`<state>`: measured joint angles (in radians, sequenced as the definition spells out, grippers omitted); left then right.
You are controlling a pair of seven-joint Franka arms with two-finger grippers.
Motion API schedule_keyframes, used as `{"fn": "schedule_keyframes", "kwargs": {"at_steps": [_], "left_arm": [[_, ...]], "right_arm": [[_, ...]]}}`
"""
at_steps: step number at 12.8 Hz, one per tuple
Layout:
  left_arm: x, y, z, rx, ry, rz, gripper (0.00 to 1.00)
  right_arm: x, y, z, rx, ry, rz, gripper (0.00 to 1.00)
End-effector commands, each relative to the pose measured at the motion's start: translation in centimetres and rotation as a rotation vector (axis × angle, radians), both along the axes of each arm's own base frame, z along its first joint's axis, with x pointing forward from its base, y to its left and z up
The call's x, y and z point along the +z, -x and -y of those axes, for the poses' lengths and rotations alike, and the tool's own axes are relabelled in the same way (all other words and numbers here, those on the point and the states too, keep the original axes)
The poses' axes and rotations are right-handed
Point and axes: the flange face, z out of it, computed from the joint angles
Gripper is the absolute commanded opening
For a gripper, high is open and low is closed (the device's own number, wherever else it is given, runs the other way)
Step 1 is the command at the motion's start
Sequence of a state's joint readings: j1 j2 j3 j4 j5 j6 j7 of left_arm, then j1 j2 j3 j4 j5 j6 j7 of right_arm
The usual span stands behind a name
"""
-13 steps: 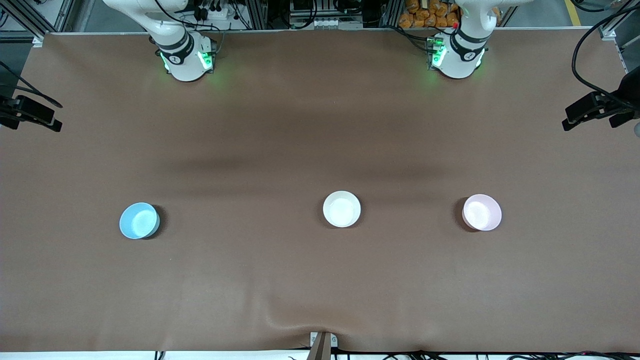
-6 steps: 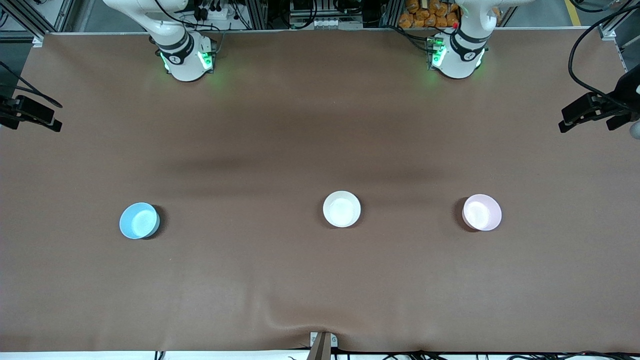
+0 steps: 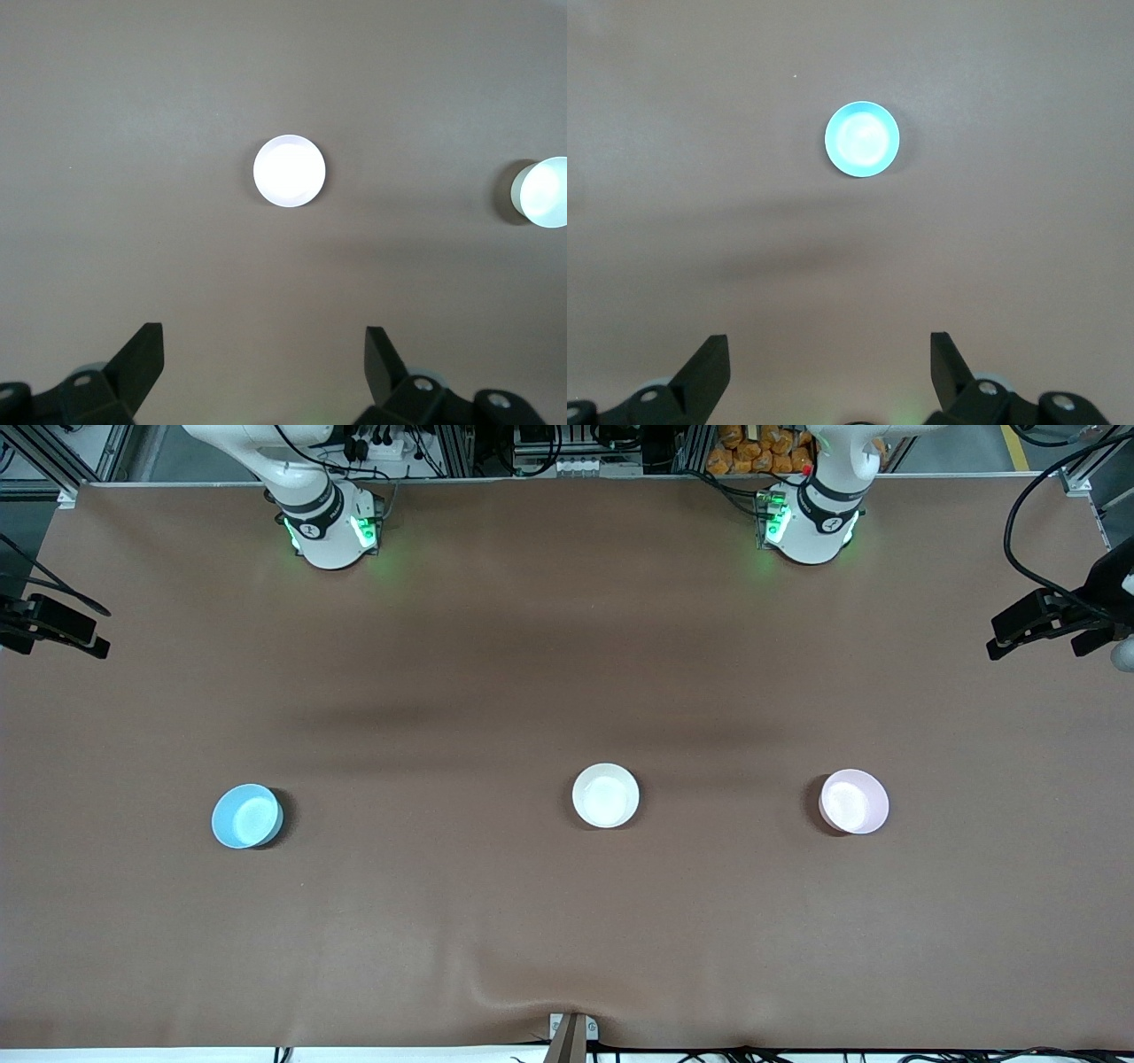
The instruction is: Stack pink and blue bowls on white bowl
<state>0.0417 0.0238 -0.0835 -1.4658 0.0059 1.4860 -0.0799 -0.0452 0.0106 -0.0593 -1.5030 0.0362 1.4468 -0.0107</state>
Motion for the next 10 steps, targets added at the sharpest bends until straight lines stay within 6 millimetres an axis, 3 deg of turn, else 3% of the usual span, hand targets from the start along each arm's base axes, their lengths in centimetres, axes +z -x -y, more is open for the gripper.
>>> {"fn": "schedule_keyframes", "kwargs": {"at_steps": [1,6,8,10], "left_arm": [[0.4,-0.2,0.6,0.004,0.012,0.003,1.00],[-0.3,-0.4,1.0,-0.005,0.008,-0.007,1.00],[-2.7,-1.1,0.2,0.011,0.006,-0.015,1.00],[-6.6,-1.8,-3.0,0.062,0.004,0.006,1.00]], "right_arm": [[0.6,0.1,0.2,-0.012,0.009,0.001,1.00],[0.6,0.1,0.2,-0.014,0.010,0.003,1.00],[0.6,0.1,0.4,-0.015,0.011,0.001,1.00],[0.6,0.1,0.3,-0.015,0.011,0.002,1.00]]}}
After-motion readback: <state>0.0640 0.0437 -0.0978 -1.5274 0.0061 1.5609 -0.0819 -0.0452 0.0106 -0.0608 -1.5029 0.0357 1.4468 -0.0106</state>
